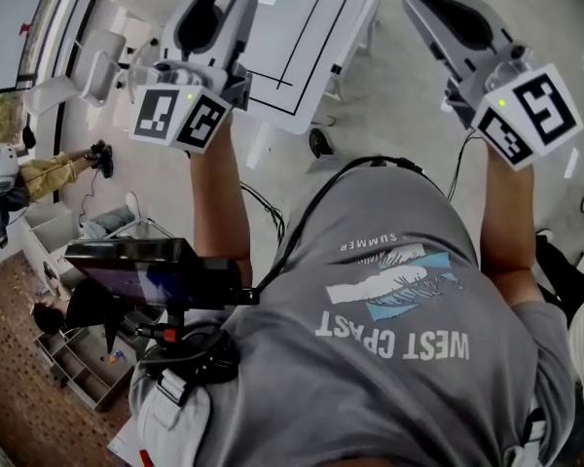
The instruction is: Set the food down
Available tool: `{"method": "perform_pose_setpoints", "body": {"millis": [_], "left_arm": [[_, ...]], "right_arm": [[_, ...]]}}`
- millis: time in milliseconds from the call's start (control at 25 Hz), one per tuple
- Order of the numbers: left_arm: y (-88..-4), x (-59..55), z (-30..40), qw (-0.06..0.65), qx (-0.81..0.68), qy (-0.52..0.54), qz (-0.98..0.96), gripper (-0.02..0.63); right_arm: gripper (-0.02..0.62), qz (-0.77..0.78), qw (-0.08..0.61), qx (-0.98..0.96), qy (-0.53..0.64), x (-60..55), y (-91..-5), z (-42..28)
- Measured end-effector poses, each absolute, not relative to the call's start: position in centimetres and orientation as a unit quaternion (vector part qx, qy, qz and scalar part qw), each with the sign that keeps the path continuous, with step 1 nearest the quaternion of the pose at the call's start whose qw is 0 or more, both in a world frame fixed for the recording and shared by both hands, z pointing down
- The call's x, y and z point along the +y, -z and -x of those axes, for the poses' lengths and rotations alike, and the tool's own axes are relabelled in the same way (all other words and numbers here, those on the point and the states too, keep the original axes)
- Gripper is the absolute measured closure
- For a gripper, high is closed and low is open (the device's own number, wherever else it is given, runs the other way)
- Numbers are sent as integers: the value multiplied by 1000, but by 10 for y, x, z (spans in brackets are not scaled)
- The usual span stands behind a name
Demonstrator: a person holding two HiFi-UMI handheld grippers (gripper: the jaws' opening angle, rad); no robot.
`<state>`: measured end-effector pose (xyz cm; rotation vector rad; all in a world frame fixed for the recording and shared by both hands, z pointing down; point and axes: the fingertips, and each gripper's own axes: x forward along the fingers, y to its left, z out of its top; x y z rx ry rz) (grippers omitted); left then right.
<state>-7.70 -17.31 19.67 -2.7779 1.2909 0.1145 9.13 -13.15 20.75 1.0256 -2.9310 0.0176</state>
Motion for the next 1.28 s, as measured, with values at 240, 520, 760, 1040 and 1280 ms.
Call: {"method": "perform_pose_setpoints", "body": {"millis": [240, 520, 760, 1040, 1280], "left_arm": [[-173, -116, 58, 63, 421, -32, 904, 413], [-170, -87, 59, 77, 425, -37, 901, 414], [-175, -70, 54, 94, 417, -39, 903, 413], [-164, -42, 131, 88, 423, -40, 901, 413], [-167, -14, 206, 91, 418, -47, 903, 413]], "right_arm": [[588, -301, 0, -954, 2, -93, -190, -95], [588, -269, -1, -963, 0, -87, -199, -72], [588, -263, 2, -965, 1, -80, -210, -68], [588, -263, -1, -965, 0, -53, -187, 9], [589, -287, 0, -958, 15, -17, -186, 75]]}}
